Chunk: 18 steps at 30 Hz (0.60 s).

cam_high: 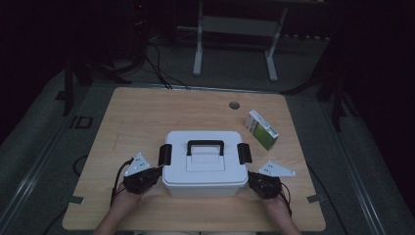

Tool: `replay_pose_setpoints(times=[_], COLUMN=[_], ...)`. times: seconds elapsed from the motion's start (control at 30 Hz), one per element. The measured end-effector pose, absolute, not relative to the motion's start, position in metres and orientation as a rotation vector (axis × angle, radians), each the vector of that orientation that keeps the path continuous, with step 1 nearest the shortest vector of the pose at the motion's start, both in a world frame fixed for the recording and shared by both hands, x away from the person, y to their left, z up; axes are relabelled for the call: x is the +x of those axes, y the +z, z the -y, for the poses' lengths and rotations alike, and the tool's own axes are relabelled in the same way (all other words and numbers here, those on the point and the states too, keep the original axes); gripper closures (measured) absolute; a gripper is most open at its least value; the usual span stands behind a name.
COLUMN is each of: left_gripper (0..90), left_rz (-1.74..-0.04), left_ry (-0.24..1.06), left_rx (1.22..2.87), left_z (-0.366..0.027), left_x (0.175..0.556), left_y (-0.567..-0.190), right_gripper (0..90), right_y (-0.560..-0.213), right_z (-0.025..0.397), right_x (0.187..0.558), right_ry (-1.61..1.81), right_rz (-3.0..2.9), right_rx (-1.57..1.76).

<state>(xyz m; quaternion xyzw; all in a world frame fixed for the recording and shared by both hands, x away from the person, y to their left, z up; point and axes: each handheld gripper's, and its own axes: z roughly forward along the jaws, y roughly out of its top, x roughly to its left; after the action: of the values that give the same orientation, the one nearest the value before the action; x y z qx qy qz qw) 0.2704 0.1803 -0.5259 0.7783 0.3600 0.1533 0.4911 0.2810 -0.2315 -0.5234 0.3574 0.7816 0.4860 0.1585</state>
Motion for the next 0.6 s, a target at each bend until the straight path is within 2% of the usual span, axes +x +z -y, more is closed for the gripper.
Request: replay_pose_setpoints(times=[0.6], left_gripper=[89.8], left_rz=[-0.874], left_ry=[0.355], left_rx=[1.868], left_z=[-0.184], left_x=[0.292], left_y=[-0.528], right_gripper=[90.0], right_y=[-0.523], right_z=[0.229], right_x=[0.296], right_ry=[1.390], right_rz=[-2.224], right_rx=[1.037])
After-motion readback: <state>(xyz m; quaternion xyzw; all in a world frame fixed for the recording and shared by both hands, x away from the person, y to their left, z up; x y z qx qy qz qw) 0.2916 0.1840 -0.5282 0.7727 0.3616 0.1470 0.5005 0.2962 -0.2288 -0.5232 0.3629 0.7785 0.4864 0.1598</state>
